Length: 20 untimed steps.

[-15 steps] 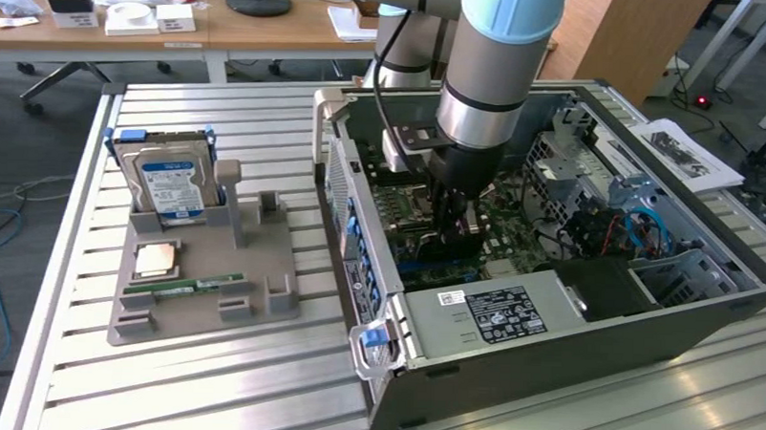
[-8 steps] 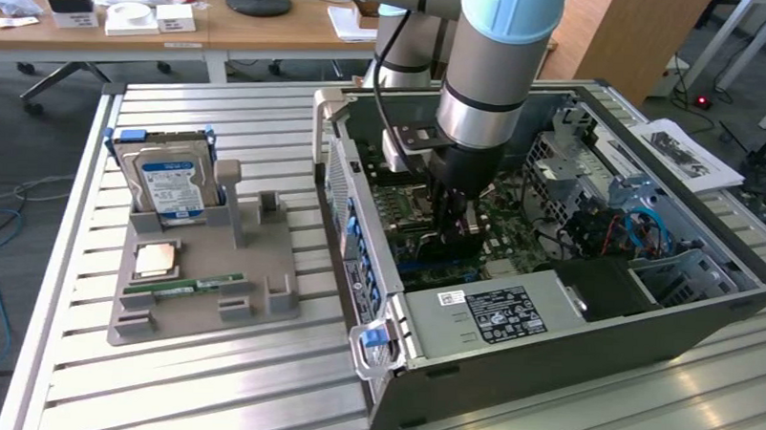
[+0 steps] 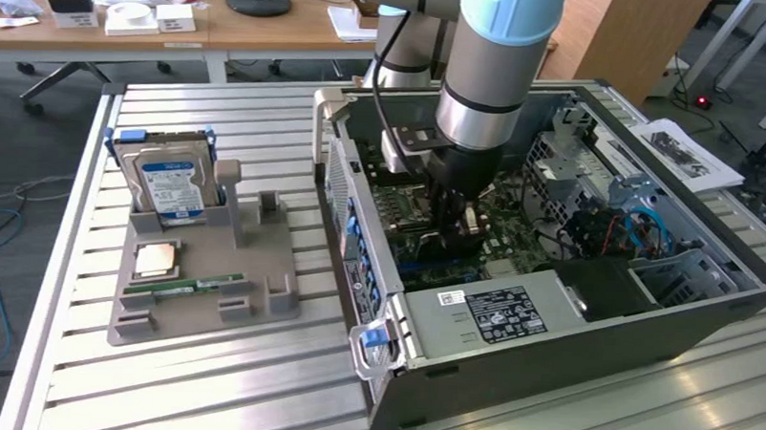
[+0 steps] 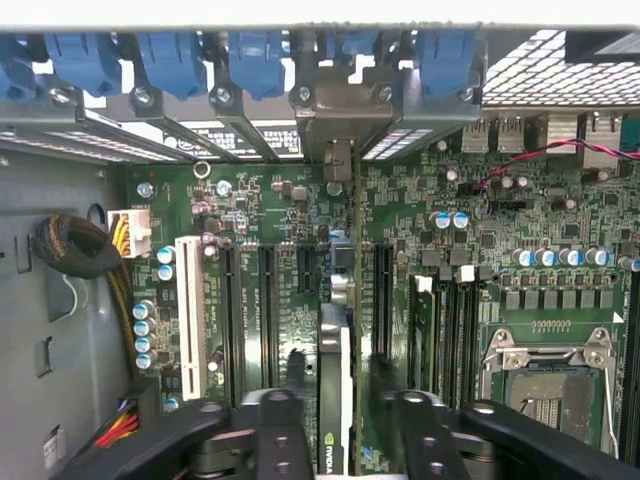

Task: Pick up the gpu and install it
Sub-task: 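Insert the gpu into the slot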

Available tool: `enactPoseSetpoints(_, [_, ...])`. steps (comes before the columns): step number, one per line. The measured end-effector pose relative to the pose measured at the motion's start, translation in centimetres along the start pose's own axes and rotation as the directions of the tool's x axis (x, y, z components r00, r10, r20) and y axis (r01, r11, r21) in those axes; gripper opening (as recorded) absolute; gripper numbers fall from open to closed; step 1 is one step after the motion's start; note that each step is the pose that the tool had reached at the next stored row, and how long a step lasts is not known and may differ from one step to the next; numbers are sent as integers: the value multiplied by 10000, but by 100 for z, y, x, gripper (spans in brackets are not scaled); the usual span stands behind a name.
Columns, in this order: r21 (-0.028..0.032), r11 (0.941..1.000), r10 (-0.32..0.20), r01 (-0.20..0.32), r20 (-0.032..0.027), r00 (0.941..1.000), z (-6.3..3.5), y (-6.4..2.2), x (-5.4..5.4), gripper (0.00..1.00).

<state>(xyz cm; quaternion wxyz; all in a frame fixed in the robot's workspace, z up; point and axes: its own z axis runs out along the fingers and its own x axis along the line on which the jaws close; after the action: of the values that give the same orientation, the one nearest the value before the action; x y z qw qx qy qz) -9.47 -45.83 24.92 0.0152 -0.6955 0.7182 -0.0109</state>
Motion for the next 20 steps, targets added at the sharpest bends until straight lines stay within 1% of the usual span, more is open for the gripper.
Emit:
enactPoseSetpoints(1, [0, 10000, -2, 2, -1, 10000, -1, -1, 1, 40])
enactPoseSetpoints(2, [0, 10000, -3, 3, 0, 10000, 0, -1, 1, 40])
enactPoseSetpoints(3, [0, 10000, -3, 3, -2, 10000, -1, -1, 1, 46])
enactPoseSetpoints(7, [-1, 10000, -3, 3, -2, 10000, -3, -1, 1, 46])
enactPoseSetpoints(12, [-1, 10000, -3, 3, -2, 10000, -48, -3, 1, 46])
enactPoseSetpoints(17, [0, 10000, -3, 3, -2, 10000, -130, -6, 0, 46])
enactPoseSetpoints(20, [0, 10000, -3, 3, -2, 10000, -208, -9, 0, 46])
